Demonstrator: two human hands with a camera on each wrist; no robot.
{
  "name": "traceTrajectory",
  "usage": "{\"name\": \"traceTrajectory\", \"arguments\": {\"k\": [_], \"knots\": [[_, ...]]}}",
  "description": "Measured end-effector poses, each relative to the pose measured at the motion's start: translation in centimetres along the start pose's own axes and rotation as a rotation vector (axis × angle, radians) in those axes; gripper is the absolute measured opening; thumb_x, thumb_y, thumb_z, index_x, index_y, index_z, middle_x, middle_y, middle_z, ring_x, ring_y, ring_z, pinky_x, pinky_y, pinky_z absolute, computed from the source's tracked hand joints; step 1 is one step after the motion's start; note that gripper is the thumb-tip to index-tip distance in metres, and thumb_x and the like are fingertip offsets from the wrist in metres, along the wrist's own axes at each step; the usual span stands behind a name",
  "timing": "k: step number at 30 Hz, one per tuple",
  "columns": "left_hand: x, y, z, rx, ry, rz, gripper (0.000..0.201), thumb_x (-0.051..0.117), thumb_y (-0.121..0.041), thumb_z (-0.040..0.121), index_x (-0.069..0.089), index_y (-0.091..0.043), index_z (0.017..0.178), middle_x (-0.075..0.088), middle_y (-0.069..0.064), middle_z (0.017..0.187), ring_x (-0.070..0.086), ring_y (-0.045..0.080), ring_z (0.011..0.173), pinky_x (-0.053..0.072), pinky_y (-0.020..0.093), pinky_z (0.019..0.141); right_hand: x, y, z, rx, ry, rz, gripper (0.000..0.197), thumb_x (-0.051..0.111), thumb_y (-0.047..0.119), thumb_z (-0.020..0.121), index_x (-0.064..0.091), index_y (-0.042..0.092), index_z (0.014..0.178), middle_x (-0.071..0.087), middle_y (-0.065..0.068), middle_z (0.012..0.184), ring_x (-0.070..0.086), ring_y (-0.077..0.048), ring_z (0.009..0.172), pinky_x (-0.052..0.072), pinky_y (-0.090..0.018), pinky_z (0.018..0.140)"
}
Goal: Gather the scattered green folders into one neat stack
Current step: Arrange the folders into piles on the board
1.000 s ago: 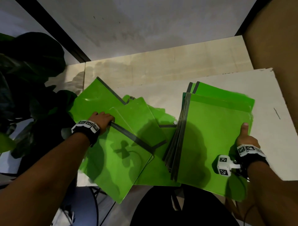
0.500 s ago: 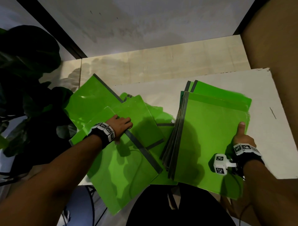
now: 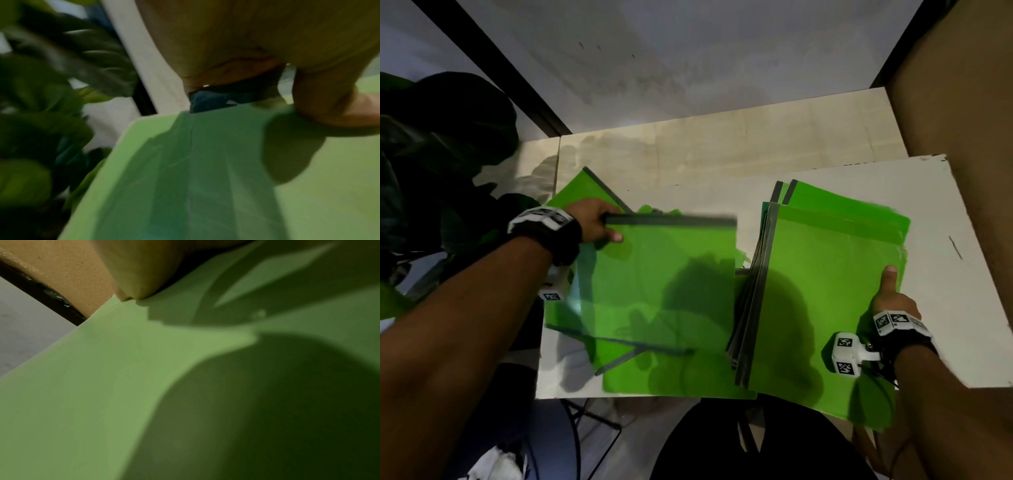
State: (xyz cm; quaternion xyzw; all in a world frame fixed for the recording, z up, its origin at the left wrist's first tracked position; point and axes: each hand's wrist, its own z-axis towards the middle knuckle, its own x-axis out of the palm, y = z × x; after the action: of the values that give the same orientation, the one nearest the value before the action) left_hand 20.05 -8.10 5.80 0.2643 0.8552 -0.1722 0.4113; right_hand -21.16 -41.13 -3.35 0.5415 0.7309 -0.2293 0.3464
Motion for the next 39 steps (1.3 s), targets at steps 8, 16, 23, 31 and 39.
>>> {"name": "traceTrajectory", "arguments": {"k": [8,16,23,31,39], "knots": [[2.9,4.3,-1.3,-0.372,-0.421,-0.527,0.047,0.072,-0.035,0.081,0.060,-0.002,0.113,0.064,0.025,0.103,0.061,0.038,0.099,0.045,0.039,0.080,0.0,0.1,0.0,-0.002,-0.022,0.031,0.081,0.043,0.012,0.098,-0.017,0.024,0.151,0.051,-0.038,0.124,0.056,-0.043,0.111,0.044,-0.046,0.090],[8.2,3.1,-2.2,-0.396,-0.465,-0.438,0.064,0.071,-0.043,0.079,0.055,-0.002,0.126,0.052,0.015,0.135,0.055,0.035,0.117,0.046,0.041,0.098,-0.6,0.6,-0.9,0.082,-0.018,0.162,0.057,0.032,0.016,0.103,0.008,0.020,0.155,0.048,-0.039,0.126,0.052,-0.045,0.116,0.041,-0.048,0.099],[3.6,3.9,-2.6,-0.202,-0.370,-0.619,0.028,0.057,-0.016,0.092,0.058,-0.004,0.118,0.061,0.019,0.096,0.059,0.031,0.092,0.037,0.032,0.076,-0.6,0.5,-0.7,0.106,-0.024,0.183,0.056,0.029,0.031,0.104,0.007,0.025,0.155,0.052,-0.037,0.122,0.055,-0.043,0.110,0.043,-0.045,0.094],[-4.8,1.0,-3.8,0.180,-0.111,0.335,0.021,0.050,-0.027,0.095,0.062,-0.025,0.113,0.060,0.009,0.101,0.053,0.029,0.101,0.040,0.036,0.091,-0.2,0.1,-0.2,0.034,0.005,0.073,0.078,0.042,0.019,0.099,-0.015,0.029,0.151,0.051,-0.036,0.125,0.055,-0.043,0.112,0.044,-0.046,0.094],[-0.4,-9.5,-1.4,0.828,0.024,1.079,0.031,0.040,-0.030,0.070,0.068,-0.025,0.058,0.065,-0.013,0.067,0.064,0.022,0.077,0.053,0.029,0.073,0.0,0.0,0.1,0.074,-0.016,0.141,0.075,0.045,0.017,0.098,-0.004,0.025,0.154,0.051,-0.037,0.124,0.054,-0.044,0.113,0.044,-0.047,0.097]]}}
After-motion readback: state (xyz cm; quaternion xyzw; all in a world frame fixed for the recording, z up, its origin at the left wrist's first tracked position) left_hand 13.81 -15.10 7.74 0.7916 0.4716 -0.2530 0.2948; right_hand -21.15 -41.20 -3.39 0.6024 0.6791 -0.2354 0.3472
